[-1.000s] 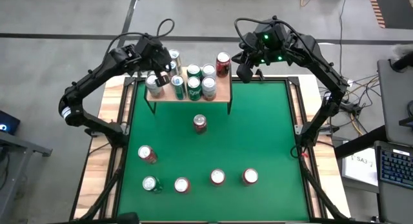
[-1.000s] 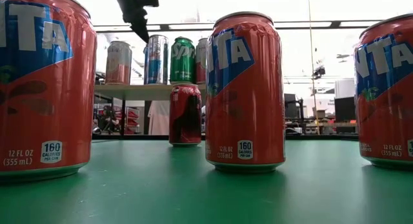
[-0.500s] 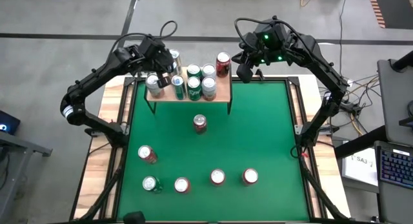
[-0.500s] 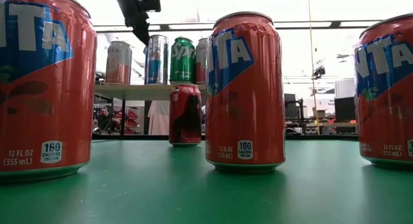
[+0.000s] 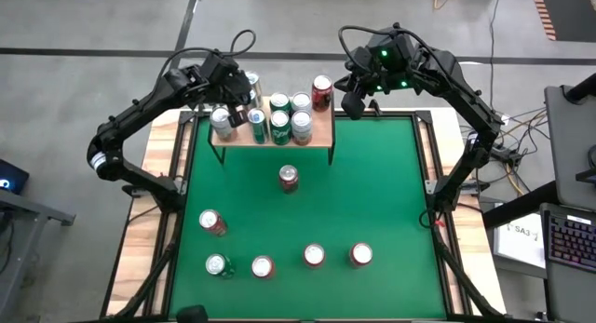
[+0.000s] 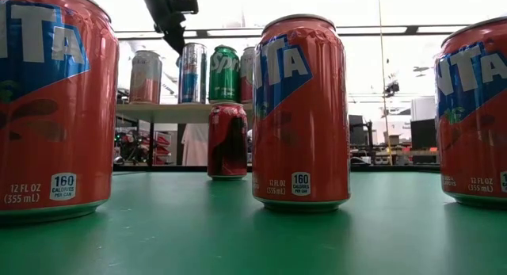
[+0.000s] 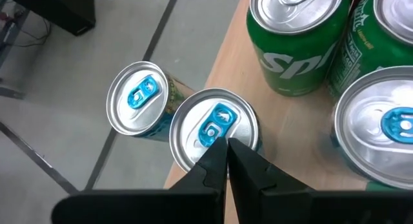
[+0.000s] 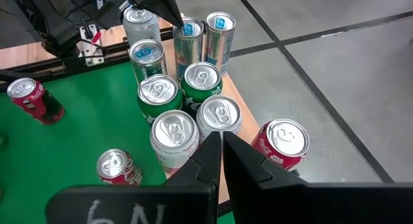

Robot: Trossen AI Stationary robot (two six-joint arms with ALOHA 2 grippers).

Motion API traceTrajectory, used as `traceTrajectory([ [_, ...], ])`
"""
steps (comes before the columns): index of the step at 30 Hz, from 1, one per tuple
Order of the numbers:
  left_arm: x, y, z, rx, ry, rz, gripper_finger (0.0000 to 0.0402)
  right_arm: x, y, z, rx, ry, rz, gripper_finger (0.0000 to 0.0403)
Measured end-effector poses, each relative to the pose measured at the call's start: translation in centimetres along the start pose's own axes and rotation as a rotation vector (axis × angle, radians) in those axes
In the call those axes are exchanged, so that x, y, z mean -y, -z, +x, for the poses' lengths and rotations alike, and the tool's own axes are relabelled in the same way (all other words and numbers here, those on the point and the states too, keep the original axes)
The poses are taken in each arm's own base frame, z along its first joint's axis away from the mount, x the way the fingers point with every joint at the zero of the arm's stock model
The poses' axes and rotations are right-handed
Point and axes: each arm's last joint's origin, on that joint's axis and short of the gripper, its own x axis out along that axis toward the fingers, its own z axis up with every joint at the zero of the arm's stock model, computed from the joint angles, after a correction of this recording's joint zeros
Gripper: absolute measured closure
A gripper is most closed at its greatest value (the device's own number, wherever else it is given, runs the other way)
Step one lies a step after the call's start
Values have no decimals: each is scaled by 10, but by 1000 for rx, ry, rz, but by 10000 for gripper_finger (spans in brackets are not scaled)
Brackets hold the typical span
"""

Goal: Place canned beverage on shelf
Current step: Put the orange can on the shelf

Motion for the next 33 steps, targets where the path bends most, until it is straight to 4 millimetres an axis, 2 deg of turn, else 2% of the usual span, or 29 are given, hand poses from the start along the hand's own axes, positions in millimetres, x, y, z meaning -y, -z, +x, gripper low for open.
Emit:
traceTrajectory([
  [7,-7,5,-12,24,-32,-6,402,0,0,0,-1,0,0,394],
  [12,-13,8,-12,17,-55,-28,402,0,1,1,-10,-1,-2,394],
  [17,-17,10,-23,75,-77,-51,402,-1,7,8,-52,-8,-4,394],
  [21,-10,20,-25,177,-51,-62,402,-5,14,22,-78,-22,-17,394],
  [27,7,49,-20,306,-69,-88,402,-19,25,48,-48,-56,-76,394],
  [33,18,68,-16,408,-113,-106,402,-33,39,60,40,-82,-128,394],
])
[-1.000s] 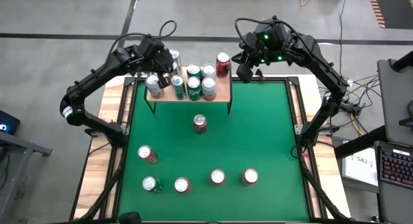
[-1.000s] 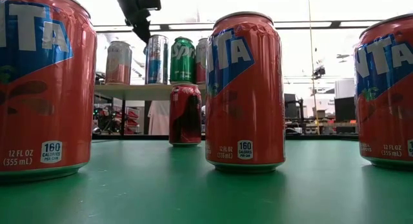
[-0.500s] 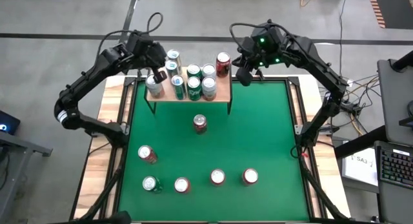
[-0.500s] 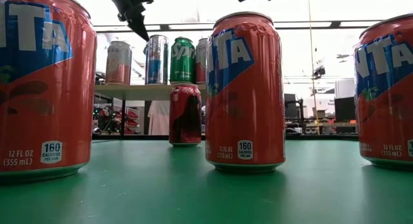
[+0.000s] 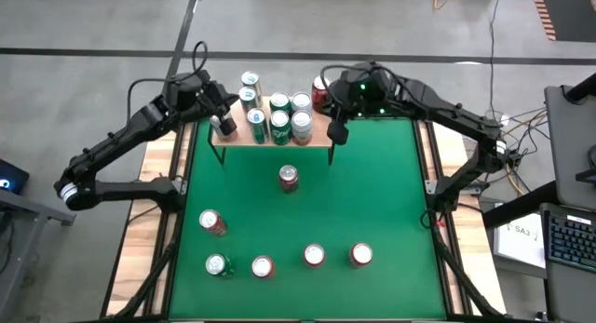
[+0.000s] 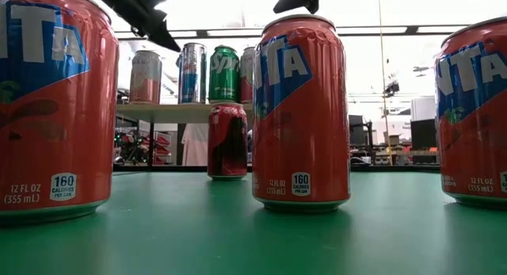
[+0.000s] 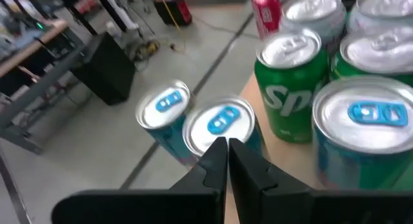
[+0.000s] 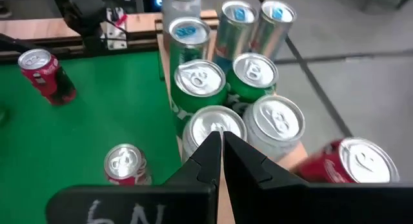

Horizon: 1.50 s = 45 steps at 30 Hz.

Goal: Place canned beverage on shelf
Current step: Put the orange can on the shelf

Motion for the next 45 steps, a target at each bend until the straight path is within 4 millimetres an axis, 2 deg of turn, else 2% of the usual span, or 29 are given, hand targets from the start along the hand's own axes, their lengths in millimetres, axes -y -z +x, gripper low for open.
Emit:
traceTrajectory([
  [6,1,1,4,21,-8,-11,402,-7,24,6,74,3,-27,394],
  [11,0,1,18,-6,-37,-12,402,-10,50,9,82,19,-28,394],
  [18,-10,-13,27,-135,-122,58,402,-12,71,13,89,59,-21,394],
  [25,-15,-22,31,-254,-79,76,402,-12,73,14,78,57,-8,394],
  [32,-13,-18,38,-302,-59,74,402,-13,73,14,75,57,-8,394],
  [45,-10,-21,39,-230,50,14,402,-13,73,14,76,56,1,394],
])
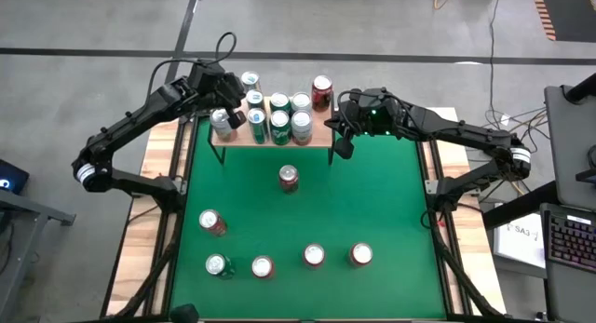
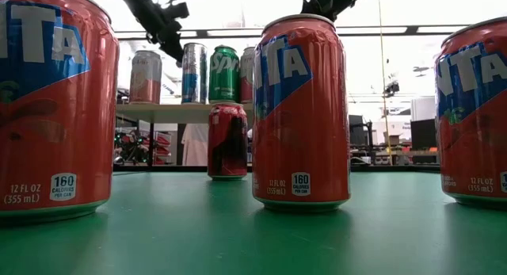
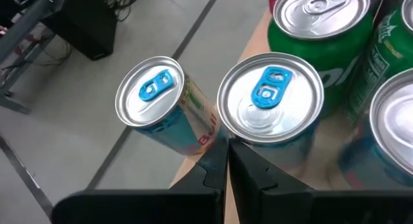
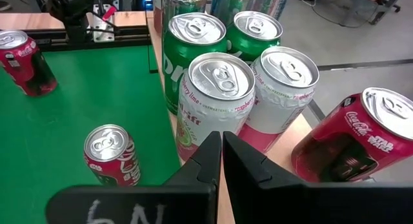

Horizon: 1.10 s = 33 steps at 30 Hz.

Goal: Place canned beverage on shelf
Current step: Put the orange can on the shelf

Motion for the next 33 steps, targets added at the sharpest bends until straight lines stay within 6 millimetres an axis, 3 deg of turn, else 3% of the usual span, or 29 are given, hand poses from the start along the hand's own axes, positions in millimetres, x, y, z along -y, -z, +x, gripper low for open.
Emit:
traceTrajectory([
  [19,1,-3,-1,52,48,-58,402,0,0,0,0,0,19,394],
  [33,-2,-3,-20,95,14,-10,402,0,-1,0,3,0,45,394],
])
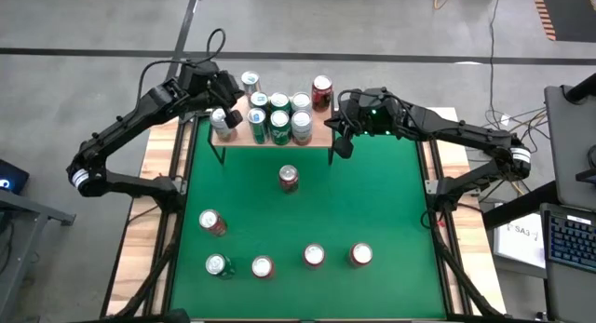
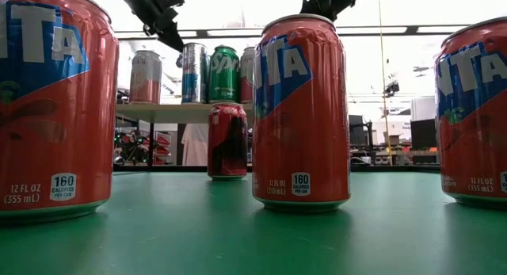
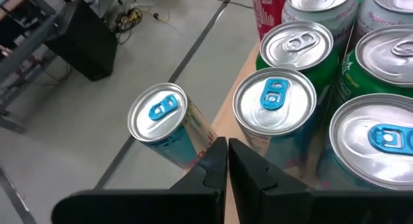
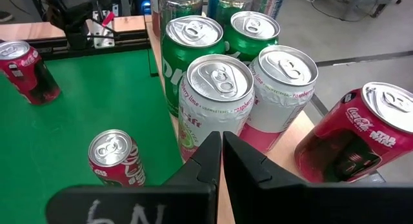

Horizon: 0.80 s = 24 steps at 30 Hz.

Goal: Place canned beverage on shelf
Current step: Put the orange can on the shelf

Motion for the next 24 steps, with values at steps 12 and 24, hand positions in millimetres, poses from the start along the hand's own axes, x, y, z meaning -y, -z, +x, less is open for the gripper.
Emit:
traceTrajectory([
  [12,-14,-7,-1,88,-107,141,402,0,-1,0,10,1,17,394],
  [24,-50,14,27,-69,-246,115,402,0,-3,0,28,3,18,394],
])
